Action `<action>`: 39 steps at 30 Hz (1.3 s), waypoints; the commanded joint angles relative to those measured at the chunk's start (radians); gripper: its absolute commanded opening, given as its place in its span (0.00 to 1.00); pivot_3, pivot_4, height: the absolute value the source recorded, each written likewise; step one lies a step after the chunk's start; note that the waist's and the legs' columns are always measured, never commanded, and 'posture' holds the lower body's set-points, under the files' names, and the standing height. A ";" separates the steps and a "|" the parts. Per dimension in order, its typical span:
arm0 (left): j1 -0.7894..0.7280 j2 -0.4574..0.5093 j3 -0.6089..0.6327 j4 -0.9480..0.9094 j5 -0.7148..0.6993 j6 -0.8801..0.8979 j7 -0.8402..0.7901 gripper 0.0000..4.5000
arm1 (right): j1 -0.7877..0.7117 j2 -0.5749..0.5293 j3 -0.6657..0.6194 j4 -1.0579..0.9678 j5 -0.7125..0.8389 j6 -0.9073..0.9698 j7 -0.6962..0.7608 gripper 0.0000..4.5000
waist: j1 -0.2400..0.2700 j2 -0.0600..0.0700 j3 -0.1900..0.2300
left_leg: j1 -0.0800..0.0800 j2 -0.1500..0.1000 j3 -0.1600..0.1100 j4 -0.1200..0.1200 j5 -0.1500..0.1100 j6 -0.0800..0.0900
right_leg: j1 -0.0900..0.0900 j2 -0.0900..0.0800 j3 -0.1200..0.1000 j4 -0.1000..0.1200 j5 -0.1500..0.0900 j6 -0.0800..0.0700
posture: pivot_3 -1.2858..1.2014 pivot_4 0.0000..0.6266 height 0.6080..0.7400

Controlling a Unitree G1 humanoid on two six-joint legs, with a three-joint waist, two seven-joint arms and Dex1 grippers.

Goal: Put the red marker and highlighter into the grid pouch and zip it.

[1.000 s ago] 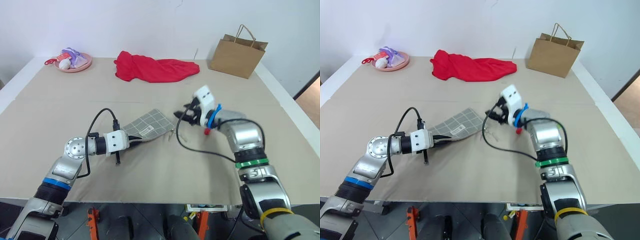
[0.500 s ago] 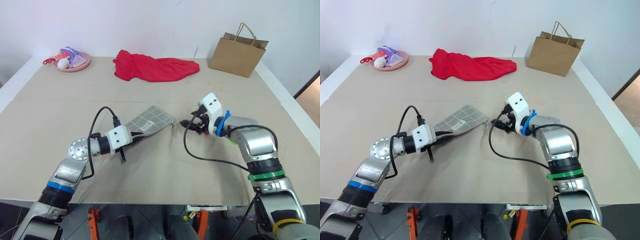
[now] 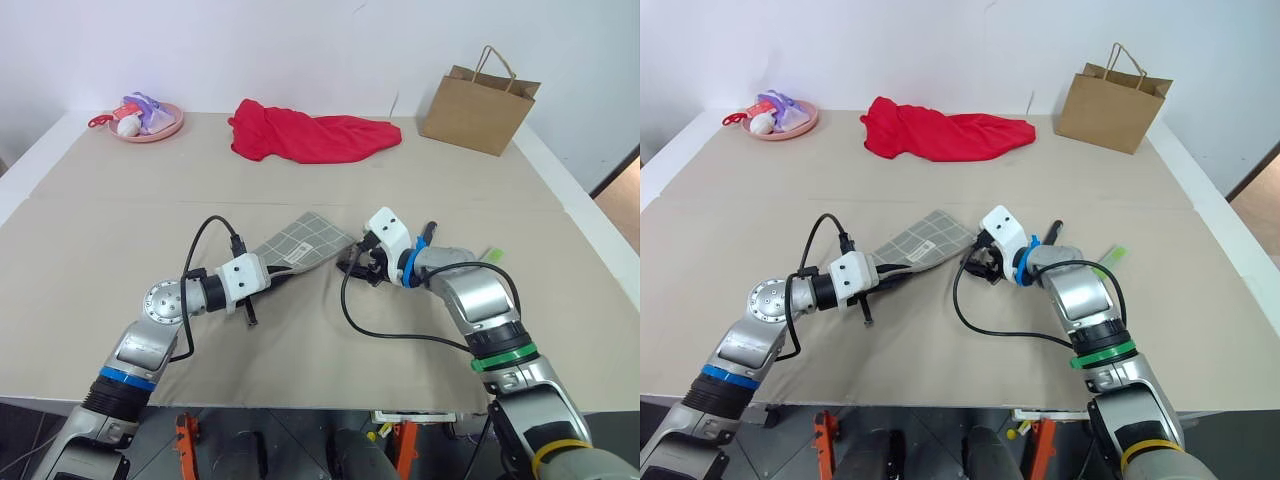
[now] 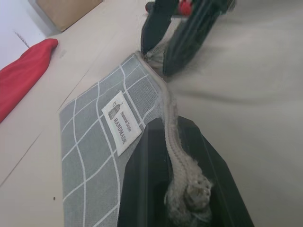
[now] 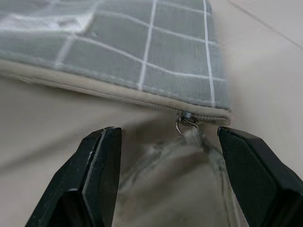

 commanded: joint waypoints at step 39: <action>0.006 -0.045 -0.006 -0.081 -0.014 0.057 0.020 0.00 | -0.186 -0.014 0.152 0.064 -0.155 -0.196 0.220 0.01 | 0.001 0.000 0.000 | -0.001 0.000 -0.001 0.001 0.000 0.000 | -0.001 0.000 -0.001 0.000 0.000 0.000 | 0.52 0.24 1.00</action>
